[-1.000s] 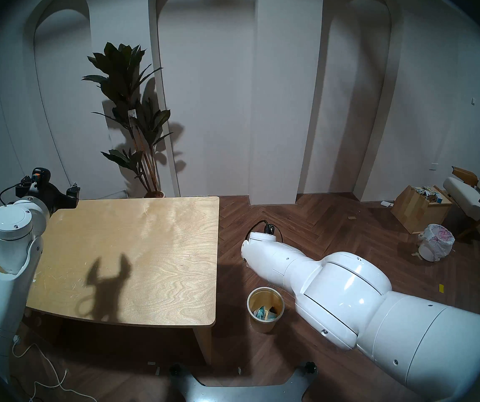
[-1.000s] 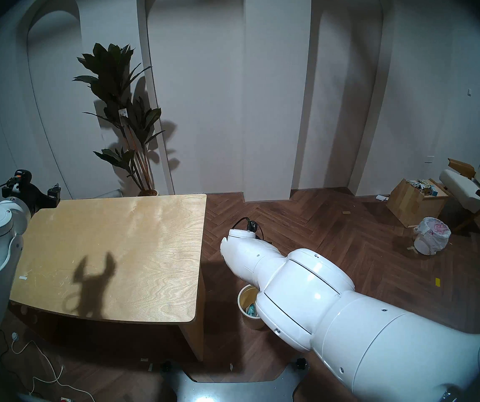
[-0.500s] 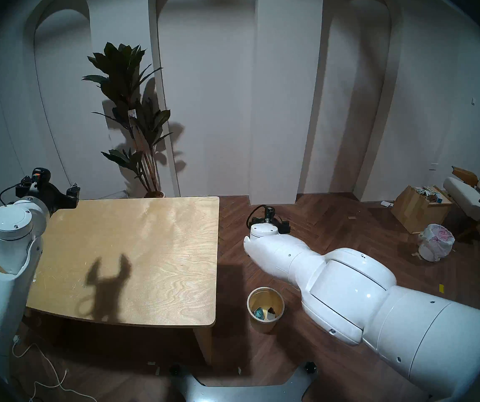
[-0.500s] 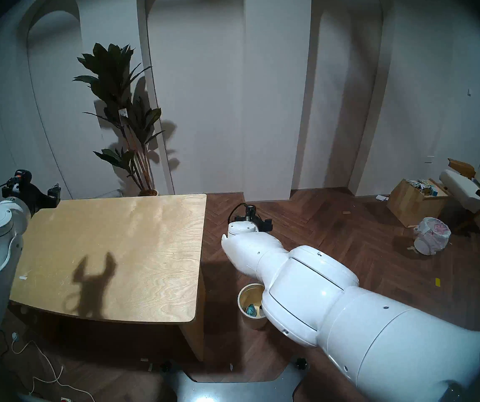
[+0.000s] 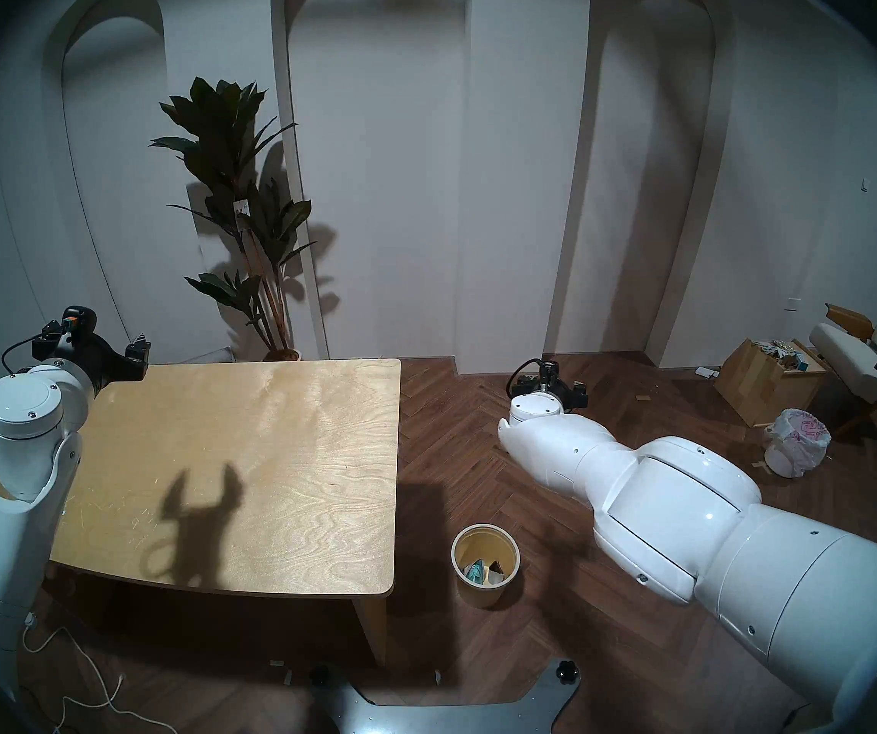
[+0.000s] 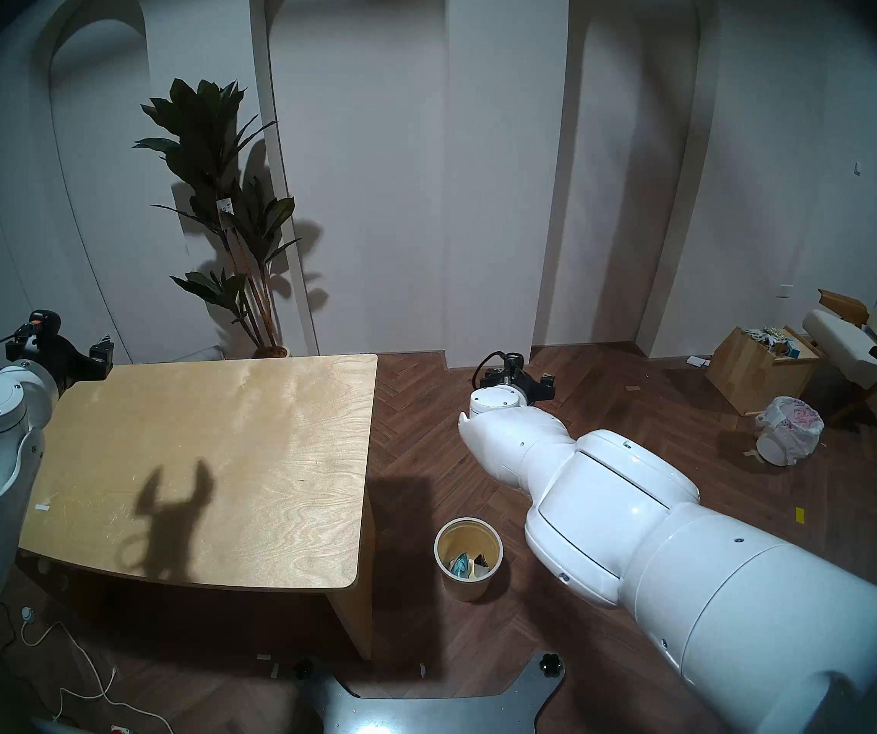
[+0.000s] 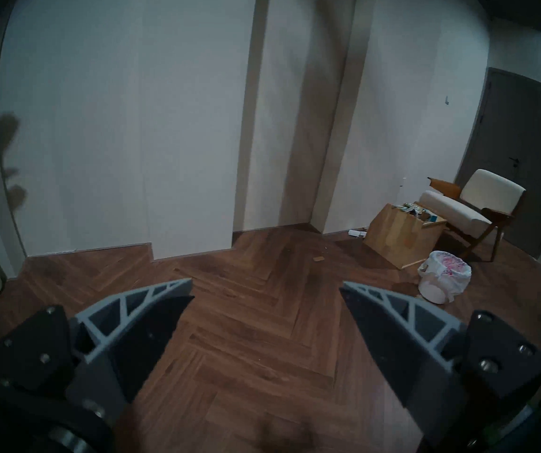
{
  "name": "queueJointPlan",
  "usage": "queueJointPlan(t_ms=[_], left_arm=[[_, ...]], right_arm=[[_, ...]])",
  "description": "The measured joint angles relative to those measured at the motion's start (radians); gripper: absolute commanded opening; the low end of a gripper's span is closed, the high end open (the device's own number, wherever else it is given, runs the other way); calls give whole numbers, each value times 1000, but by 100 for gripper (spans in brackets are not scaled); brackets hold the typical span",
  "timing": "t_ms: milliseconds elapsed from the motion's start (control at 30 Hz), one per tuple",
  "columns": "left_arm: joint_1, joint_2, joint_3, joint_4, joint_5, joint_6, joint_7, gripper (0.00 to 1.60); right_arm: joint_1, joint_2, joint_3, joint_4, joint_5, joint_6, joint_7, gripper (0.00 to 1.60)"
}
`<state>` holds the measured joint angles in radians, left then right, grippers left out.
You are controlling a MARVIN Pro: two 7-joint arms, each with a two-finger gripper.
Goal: Put the trash into the trash bin on the ground
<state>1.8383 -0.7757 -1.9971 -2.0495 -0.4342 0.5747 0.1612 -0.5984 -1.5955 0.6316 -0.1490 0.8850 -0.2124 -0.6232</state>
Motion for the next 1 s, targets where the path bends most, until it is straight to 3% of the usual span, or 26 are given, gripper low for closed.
queueJointPlan(t_ms=[1000], left_arm=[[-40,2,88,-64,-42,-11,-45,160]], right_arm=[[-15,46,-24,-41,-13,-90,73,160]])
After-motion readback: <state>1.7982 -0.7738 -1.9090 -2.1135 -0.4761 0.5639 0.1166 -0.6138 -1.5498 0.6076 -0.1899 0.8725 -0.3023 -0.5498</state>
